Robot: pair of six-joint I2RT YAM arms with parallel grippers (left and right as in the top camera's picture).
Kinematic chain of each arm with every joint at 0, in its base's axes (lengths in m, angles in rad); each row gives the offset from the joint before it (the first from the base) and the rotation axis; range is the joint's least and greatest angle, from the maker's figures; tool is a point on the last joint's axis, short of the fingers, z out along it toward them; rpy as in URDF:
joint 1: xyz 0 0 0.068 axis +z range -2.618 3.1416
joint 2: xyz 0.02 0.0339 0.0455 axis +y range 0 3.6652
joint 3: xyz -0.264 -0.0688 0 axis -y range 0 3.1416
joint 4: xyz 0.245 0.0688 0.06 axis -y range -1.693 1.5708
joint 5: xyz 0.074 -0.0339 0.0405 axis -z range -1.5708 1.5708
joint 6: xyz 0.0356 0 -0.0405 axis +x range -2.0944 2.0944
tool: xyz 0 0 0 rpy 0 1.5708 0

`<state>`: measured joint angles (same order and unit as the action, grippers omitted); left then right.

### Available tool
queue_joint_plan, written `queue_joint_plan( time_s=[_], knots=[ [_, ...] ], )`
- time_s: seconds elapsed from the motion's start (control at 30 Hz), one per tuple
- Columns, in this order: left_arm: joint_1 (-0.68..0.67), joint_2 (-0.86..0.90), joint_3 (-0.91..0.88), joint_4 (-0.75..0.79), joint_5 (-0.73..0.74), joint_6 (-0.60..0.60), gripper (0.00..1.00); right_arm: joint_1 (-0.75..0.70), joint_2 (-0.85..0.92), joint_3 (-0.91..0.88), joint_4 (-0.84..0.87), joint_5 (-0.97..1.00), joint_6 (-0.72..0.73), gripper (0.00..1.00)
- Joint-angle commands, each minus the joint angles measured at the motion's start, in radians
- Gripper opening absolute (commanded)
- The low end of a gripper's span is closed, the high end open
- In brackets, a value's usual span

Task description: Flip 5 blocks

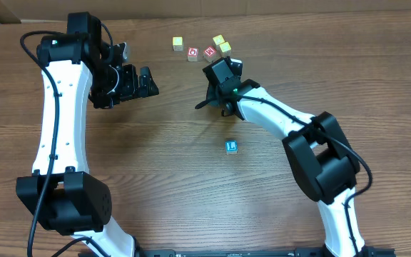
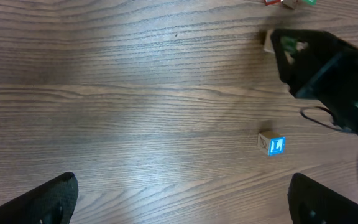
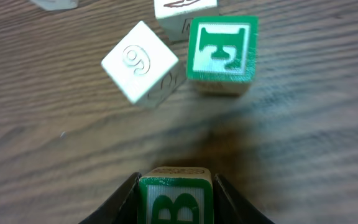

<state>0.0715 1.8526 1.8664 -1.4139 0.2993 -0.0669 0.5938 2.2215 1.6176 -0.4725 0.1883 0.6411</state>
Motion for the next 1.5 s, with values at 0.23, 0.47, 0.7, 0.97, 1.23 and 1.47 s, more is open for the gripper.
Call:
queue_joint_plan(
  time_s=[0.23, 0.47, 0.7, 0.97, 1.23, 1.47],
  knots=[
    [-0.006, 0.011, 0.020, 0.002, -0.004, 0.011, 1.00, 0.097, -0.244, 0.018, -0.245, -0.137, -0.017, 0.33],
    [-0.006, 0.011, 0.020, 0.002, -0.004, 0.011, 1.00, 0.190, -0.225, 0.015, -0.414, -0.158, 0.018, 0.30],
    [-0.006, 0.011, 0.020, 0.002, -0.004, 0.011, 1.00, 0.229, -0.200, -0.057, -0.411, -0.110, 0.074, 0.30],
    [-0.006, 0.011, 0.020, 0.002, -0.004, 0.011, 1.00, 0.232, -0.199, -0.138, -0.359, -0.100, 0.072, 0.30],
    [-0.006, 0.011, 0.020, 0.002, -0.004, 0.011, 1.00, 0.232, -0.200, -0.140, -0.369, -0.113, 0.066, 0.33],
    [-0.006, 0.011, 0.020, 0.002, -0.004, 0.011, 1.00, 0.232, -0.200, -0.140, -0.363, -0.111, 0.065, 0.50]
  ],
)
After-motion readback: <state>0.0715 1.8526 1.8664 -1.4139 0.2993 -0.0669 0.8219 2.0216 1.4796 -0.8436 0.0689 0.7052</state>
